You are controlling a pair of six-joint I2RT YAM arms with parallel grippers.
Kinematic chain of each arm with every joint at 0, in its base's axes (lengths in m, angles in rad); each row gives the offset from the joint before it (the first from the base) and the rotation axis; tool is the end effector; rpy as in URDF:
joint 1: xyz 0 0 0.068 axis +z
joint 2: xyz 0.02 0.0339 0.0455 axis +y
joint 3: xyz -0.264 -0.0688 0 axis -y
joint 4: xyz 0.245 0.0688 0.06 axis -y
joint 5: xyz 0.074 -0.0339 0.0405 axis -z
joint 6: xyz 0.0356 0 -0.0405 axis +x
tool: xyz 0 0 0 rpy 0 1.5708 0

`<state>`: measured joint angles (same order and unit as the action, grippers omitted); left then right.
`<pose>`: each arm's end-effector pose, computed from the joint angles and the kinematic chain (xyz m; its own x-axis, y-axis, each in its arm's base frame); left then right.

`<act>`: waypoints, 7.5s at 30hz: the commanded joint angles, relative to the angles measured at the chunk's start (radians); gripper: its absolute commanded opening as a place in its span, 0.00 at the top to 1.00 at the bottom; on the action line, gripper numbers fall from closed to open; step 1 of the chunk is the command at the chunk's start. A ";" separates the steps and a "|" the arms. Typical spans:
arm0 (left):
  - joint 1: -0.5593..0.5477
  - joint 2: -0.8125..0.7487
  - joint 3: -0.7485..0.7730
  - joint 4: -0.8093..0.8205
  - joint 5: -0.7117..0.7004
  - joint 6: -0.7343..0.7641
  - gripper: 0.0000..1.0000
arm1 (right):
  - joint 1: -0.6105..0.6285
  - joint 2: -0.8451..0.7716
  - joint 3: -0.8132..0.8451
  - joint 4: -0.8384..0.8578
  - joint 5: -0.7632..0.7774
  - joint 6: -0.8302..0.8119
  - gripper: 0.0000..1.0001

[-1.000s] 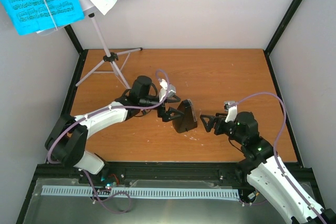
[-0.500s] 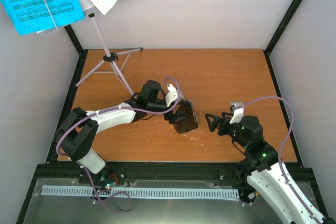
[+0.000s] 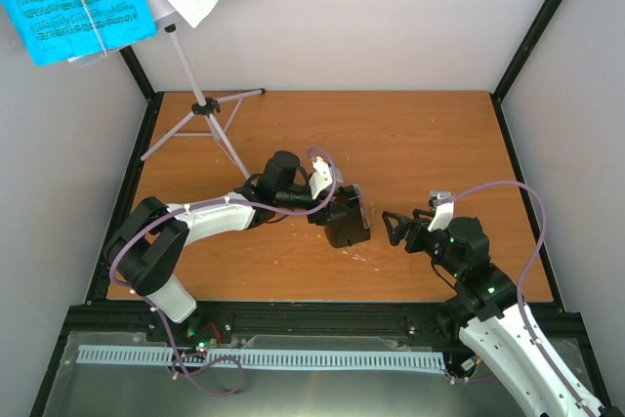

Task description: Pack up the instrument practice props

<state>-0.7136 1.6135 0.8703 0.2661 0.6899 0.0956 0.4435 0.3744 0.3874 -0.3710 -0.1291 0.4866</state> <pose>0.2440 -0.2412 0.2091 -0.2566 0.3195 -0.9122 0.9612 0.1834 -0.2061 0.1072 0.0560 0.2349 -0.5297 0.2618 -0.8068 -0.3244 0.8163 0.4779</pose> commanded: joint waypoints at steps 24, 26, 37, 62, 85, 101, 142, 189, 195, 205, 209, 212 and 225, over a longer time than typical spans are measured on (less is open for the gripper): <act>0.159 0.032 0.101 -0.307 0.263 -0.013 0.60 | 0.205 0.378 -0.235 0.602 -0.049 -0.209 0.00; 0.161 0.040 0.115 -0.322 0.273 -0.013 0.60 | 0.246 0.415 -0.242 0.641 0.020 -0.218 0.00; 0.165 0.058 0.141 -0.349 0.266 -0.020 0.61 | 0.382 0.629 -0.220 0.738 0.193 -0.305 0.00; 0.164 0.051 0.136 -0.343 0.263 -0.011 0.61 | 0.489 0.898 -0.110 0.788 0.327 -0.353 0.10; 0.135 0.000 0.087 -0.319 0.129 0.026 0.62 | 0.489 0.810 -0.143 0.757 0.334 -0.310 0.13; 0.037 -0.092 0.029 -0.304 -0.128 0.088 0.26 | 0.483 0.310 -0.211 0.499 0.424 -0.191 0.00; 0.629 -0.527 -0.019 -0.444 0.055 -0.167 0.01 | -0.086 1.029 0.536 0.284 -0.990 -0.474 0.00; 0.629 -0.563 -0.045 -0.441 -0.034 -0.201 0.01 | 0.188 0.729 0.076 0.564 0.073 -0.292 0.32; 0.629 -0.601 -0.111 -0.361 -0.090 -0.359 0.00 | 0.188 0.856 0.150 0.580 0.359 -0.271 0.35; 0.643 -0.626 -0.216 -0.261 -0.209 -0.576 0.00 | 0.081 1.135 0.309 0.703 0.381 -0.219 0.38; 0.704 -0.561 -0.204 -0.249 -0.177 -0.603 0.01 | 0.036 1.200 0.355 0.715 0.357 -0.199 0.36; 0.774 -0.523 -0.224 -0.204 -0.132 -0.645 0.01 | 0.020 1.209 0.368 0.719 0.322 -0.201 0.27; 0.795 -0.286 -0.106 -0.091 -0.170 -0.663 0.08 | 0.009 0.945 0.350 0.582 0.205 -0.200 0.00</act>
<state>0.0772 1.2510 0.6746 0.1101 0.5419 -0.5621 0.4591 1.4036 0.7567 0.2584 0.1081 0.2737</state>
